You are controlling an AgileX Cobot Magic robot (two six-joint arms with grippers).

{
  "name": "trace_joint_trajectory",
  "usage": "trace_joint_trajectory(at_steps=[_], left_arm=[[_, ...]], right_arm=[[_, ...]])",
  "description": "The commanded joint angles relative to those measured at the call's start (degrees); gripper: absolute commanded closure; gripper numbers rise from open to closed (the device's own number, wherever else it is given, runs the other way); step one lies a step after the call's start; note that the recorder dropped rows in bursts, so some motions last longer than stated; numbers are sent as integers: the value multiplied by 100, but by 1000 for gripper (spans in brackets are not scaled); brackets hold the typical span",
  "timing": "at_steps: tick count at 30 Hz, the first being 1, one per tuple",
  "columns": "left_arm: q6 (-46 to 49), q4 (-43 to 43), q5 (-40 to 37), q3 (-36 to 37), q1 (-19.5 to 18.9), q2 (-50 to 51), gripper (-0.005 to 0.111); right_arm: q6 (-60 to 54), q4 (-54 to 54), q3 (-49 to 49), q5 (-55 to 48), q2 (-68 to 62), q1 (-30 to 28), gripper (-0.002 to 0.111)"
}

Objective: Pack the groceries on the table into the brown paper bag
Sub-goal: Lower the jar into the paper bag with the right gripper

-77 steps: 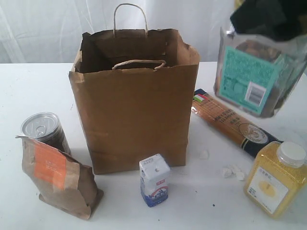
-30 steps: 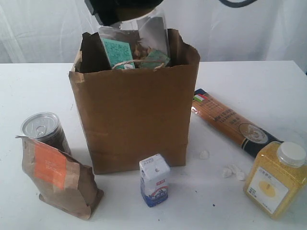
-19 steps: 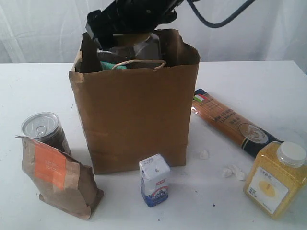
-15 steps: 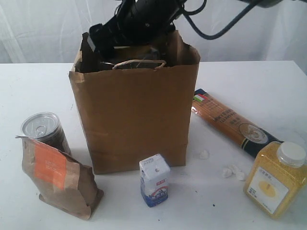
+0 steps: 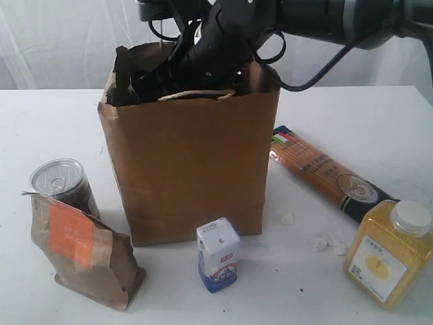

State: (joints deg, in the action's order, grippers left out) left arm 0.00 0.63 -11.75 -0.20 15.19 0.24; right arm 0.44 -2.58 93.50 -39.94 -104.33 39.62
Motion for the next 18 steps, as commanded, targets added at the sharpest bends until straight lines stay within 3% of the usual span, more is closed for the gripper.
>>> trace_joint_trajectory(at_steps=[1,15,18], left_arm=[[0,-17,9,20,-23,-24,107],[0,-17,9,20,-23,-24,107],[0,-17,9,20,-23,-24,107]], right_arm=[[-91,-80,-103,230,81,-27,108],[-307,-321,-103,-49,-90,-27,108],[-320,-321,-103,-77,-90,-27,103]])
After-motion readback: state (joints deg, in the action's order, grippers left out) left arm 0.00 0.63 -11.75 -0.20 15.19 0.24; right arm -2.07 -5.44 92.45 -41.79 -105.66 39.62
